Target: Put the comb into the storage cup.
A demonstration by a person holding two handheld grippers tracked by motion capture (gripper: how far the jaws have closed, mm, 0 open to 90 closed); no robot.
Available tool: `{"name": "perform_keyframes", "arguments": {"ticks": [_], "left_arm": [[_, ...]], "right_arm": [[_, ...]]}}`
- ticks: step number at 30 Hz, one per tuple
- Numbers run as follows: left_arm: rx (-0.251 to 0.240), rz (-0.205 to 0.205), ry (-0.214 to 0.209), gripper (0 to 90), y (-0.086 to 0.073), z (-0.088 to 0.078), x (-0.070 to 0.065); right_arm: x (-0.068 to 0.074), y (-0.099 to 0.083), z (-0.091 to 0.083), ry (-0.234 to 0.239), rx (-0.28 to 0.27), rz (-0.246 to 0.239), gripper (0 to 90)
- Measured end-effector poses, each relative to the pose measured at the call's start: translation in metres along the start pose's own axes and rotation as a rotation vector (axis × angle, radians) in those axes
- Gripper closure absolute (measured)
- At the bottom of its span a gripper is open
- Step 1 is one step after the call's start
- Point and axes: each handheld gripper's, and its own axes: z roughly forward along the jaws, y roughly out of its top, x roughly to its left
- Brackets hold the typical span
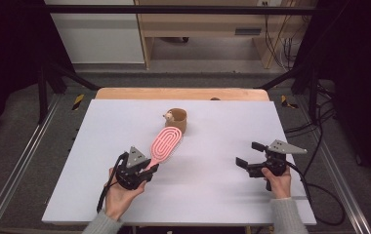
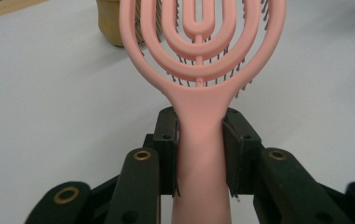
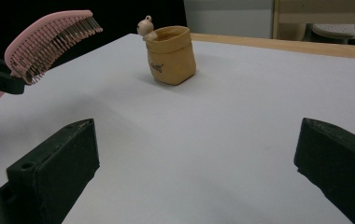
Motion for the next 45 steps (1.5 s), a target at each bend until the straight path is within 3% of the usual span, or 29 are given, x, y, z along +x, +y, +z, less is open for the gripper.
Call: {"name": "perform_keyframes", "arguments": {"ticks": [25,45], "left_arm": [[-0.080,-0.030,0.027,69.4,0.003,-0.009,0.007],[-0.124,-0.027,0.026,69.4,0.015,-0.010,0.001]], "right_arm": [[0.028,0.016,0.014,0.043,-0.020,-0.011,0.6],[0.048,0.030,0.016,0.043,-0.065,0.013,0.6]]}}
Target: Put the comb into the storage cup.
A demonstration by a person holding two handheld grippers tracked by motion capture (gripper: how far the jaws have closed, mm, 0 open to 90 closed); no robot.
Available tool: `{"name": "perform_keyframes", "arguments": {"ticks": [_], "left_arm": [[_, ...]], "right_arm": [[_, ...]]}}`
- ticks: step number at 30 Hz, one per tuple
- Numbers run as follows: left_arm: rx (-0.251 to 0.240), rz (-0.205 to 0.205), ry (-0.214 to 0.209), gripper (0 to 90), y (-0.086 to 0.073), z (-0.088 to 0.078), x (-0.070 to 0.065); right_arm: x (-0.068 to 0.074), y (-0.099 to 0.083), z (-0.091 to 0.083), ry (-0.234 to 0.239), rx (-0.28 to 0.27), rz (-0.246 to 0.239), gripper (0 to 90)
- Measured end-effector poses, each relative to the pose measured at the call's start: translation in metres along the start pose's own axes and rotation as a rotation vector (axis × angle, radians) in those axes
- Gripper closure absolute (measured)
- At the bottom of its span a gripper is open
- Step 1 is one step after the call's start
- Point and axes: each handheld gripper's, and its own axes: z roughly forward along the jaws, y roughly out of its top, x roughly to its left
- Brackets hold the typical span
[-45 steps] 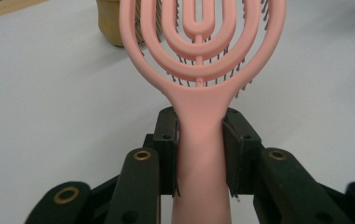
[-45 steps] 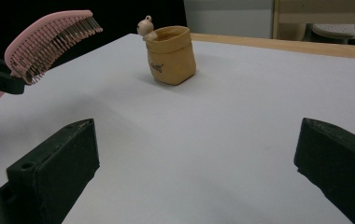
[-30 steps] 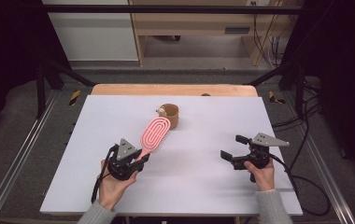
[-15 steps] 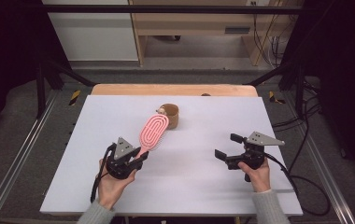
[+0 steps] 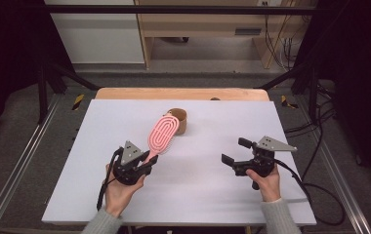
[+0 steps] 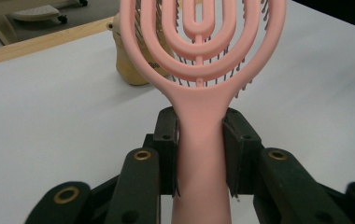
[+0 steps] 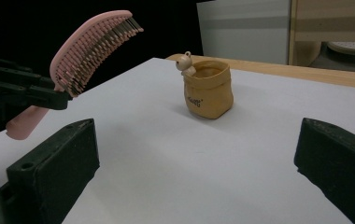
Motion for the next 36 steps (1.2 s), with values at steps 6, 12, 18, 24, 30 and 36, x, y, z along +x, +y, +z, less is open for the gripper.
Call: {"name": "perform_keyframes", "arguments": {"ticks": [6,12,18,24,30,36], "left_arm": [[-0.013,-0.002,-0.009,69.4,0.005,0.006,-0.005],[-0.015,0.000,-0.006,69.4,0.006,0.010,-0.008],[-0.022,0.002,-0.009,69.4,0.006,0.013,-0.011],[-0.020,0.010,-0.007,69.4,0.004,0.016,-0.016],[-0.027,0.014,-0.019,69.4,0.004,0.021,-0.022],[-0.039,0.017,-0.025,69.4,0.002,0.026,-0.029]], "right_arm": [[0.008,0.005,0.001,0.018,-0.011,-0.008,0.6],[0.014,0.007,0.003,0.029,-0.010,-0.010,0.6],[0.017,0.007,0.005,0.034,-0.012,0.012,0.7],[0.022,0.008,0.007,0.039,-0.022,0.025,0.7],[0.026,0.009,0.011,0.039,-0.018,0.040,0.7],[0.029,0.007,0.015,0.042,-0.005,0.039,0.7]]}}
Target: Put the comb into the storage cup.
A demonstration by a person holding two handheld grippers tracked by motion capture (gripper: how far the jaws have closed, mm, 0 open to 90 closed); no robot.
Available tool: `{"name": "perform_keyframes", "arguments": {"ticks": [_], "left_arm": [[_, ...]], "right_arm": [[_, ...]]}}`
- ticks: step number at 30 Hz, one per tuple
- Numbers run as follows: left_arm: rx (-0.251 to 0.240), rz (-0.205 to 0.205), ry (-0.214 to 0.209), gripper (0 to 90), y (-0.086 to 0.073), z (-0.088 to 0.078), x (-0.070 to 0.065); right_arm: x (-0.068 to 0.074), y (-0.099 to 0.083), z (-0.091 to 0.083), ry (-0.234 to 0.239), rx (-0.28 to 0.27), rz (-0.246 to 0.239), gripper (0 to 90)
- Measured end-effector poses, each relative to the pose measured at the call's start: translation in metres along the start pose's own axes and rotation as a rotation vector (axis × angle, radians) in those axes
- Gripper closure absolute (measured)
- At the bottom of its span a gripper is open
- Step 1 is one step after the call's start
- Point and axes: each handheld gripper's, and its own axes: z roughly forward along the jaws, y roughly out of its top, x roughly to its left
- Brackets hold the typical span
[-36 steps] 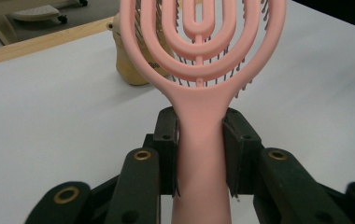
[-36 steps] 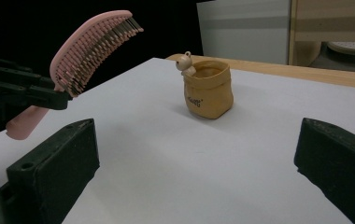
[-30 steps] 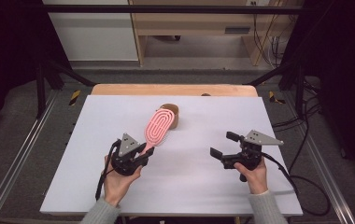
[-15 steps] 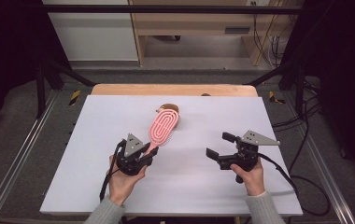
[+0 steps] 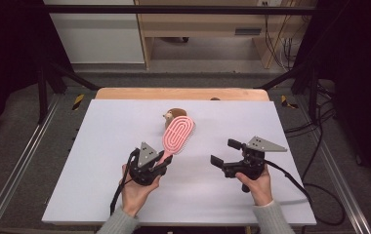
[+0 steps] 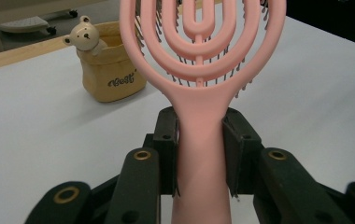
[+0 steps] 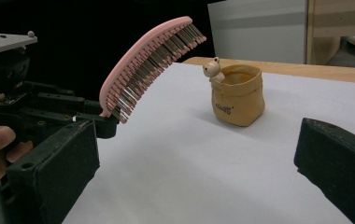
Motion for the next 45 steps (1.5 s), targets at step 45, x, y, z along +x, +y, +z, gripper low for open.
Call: {"name": "perform_keyframes", "arguments": {"ticks": [45], "left_arm": [[-0.017,0.004,-0.014,69.4,-0.002,0.022,-0.020]], "right_arm": [[0.017,0.003,0.029,0.014,0.043,0.075,1.2]]}}
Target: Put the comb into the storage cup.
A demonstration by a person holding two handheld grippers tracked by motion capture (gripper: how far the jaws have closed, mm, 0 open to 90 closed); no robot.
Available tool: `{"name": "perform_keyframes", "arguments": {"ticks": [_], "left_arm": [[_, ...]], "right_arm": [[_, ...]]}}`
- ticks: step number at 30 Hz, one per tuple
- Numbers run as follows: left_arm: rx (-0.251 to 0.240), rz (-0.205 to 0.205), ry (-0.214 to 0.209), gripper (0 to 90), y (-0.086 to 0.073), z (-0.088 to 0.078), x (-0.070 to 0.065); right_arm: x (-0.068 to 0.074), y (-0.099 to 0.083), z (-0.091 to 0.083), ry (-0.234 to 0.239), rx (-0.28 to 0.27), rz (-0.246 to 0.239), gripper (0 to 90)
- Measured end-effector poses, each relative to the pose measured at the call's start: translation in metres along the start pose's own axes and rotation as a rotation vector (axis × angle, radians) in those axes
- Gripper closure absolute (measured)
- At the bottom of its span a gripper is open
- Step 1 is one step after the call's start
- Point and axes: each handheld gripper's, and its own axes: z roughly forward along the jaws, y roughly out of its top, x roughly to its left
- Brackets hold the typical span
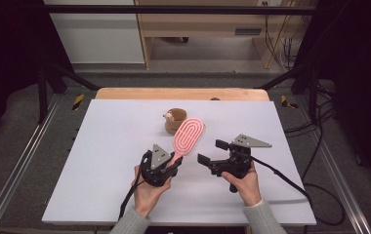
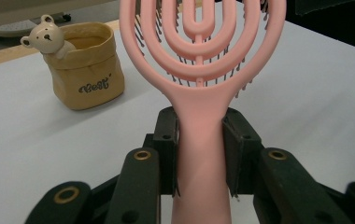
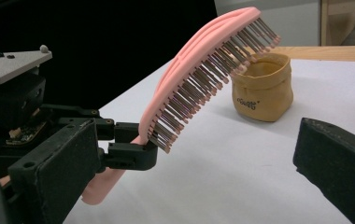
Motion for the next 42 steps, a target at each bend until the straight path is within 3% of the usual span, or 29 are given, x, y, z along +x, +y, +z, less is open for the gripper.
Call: {"name": "perform_keyframes", "arguments": {"ticks": [19,42], "left_arm": [[-0.005,0.015,-0.005,69.4,-0.001,0.005,-0.010],[-0.014,0.030,-0.018,69.4,-0.001,0.007,-0.021]], "right_arm": [[-0.004,0.003,0.008,-0.019,-0.009,0.066,2.6],[-0.005,0.005,0.019,-0.017,0.005,0.110,7.1]]}}
